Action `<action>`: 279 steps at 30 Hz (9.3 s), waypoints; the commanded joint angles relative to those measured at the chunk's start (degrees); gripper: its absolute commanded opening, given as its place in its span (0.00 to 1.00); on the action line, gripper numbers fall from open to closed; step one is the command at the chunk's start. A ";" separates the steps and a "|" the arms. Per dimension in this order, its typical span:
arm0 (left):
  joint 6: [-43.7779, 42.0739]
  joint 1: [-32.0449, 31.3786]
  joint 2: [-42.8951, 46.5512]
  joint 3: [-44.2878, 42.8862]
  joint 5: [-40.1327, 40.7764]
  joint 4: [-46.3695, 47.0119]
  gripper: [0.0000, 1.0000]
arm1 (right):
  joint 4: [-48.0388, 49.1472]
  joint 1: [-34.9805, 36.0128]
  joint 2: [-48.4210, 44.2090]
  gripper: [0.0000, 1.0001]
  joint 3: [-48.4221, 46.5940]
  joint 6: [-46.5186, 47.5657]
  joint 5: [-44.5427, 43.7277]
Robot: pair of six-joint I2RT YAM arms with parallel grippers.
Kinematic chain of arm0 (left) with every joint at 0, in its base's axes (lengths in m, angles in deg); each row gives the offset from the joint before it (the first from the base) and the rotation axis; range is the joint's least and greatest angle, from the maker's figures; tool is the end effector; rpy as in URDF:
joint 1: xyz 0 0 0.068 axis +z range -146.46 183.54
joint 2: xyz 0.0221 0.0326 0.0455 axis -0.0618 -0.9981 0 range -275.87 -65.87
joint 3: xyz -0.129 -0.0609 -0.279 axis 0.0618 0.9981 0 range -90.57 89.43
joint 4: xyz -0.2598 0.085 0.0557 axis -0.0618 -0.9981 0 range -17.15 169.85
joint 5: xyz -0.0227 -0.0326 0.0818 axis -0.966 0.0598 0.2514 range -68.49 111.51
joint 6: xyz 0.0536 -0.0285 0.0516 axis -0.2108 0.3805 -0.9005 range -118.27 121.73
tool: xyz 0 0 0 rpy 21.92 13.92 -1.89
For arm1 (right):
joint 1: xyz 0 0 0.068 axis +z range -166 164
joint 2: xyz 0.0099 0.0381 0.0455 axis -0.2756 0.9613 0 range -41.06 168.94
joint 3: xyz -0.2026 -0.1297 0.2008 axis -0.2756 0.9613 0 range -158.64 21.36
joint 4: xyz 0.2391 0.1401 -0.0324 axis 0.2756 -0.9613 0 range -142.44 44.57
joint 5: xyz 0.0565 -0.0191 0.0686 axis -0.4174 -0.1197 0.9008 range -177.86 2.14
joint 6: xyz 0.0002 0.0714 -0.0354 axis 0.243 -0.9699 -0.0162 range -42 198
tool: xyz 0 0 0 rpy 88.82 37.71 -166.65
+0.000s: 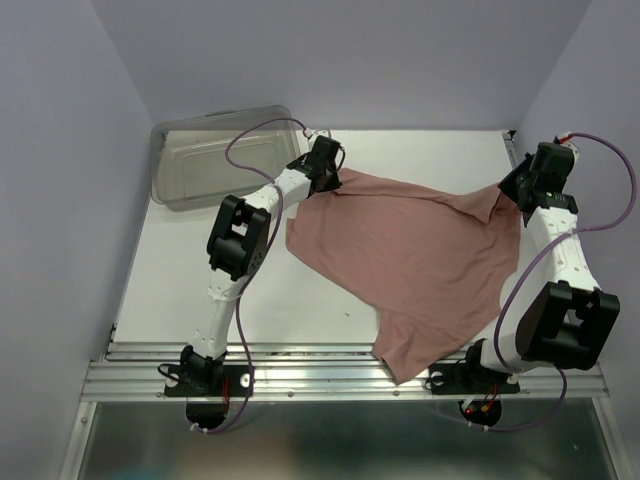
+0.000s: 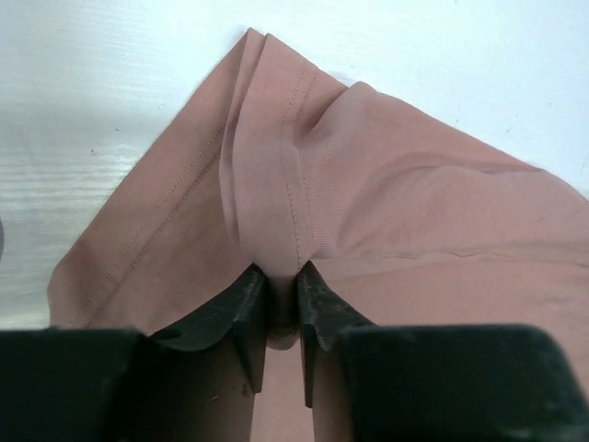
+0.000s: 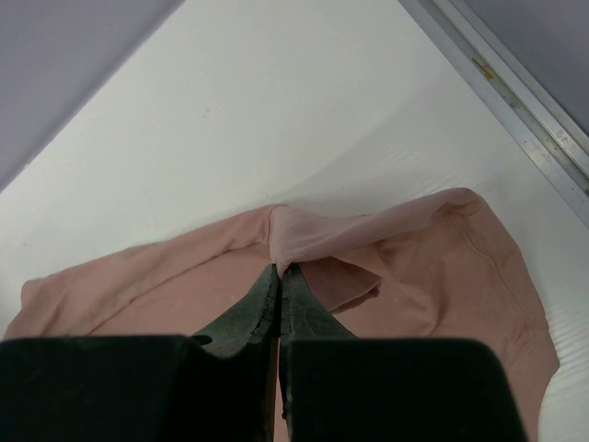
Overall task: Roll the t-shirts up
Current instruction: Move the bin to the center of the board, then fold the T-shirt at the center of the board.
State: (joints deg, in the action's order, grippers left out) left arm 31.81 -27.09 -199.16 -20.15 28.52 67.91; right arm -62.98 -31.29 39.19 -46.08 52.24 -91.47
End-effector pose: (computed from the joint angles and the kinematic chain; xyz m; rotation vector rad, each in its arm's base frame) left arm 0.5297 -0.3039 0.2021 -0.0593 2.2253 -0.4596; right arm 0.3476 -0.0996 0.3428 0.7717 1.9528 0.0440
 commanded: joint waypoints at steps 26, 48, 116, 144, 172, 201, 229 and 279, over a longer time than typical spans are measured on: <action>-8.20 4.70 13.58 -19.44 -11.91 -9.24 0.00 | -6.09 -0.18 -9.84 0.01 -15.69 -2.46 -8.86; -12.51 11.12 51.45 -11.36 -13.16 4.82 0.00 | -12.52 -0.18 -22.50 0.01 -53.39 4.58 -4.29; -13.04 10.07 26.39 -16.46 -35.47 9.31 0.00 | -3.36 -0.18 -19.93 0.01 -20.61 8.97 -15.72; -11.28 14.55 59.29 -10.75 -31.79 3.77 0.00 | -13.66 -0.18 -33.75 0.01 -53.15 10.11 -8.60; -10.05 12.88 41.80 5.61 -30.47 10.45 0.00 | -10.85 -0.18 -28.65 0.01 -25.97 11.79 -12.39; -17.61 15.07 62.19 -9.78 -21.77 -1.86 0.00 | -13.84 -0.18 -36.04 0.01 -52.80 8.44 -3.84; -9.61 11.82 7.13 -10.17 -35.74 13.09 0.00 | 5.67 -0.18 -11.19 0.01 -2.34 13.72 -18.35; -12.77 17.01 -8.82 -27.17 -46.47 4.48 0.00 | -19.29 -0.18 -19.77 0.01 11.36 -7.64 -6.67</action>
State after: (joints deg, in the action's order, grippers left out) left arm 20.69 -10.72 -212.56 -45.20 -16.42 73.81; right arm -80.85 -31.29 21.53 -35.24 45.97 -99.54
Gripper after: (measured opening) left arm 0.167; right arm 0.027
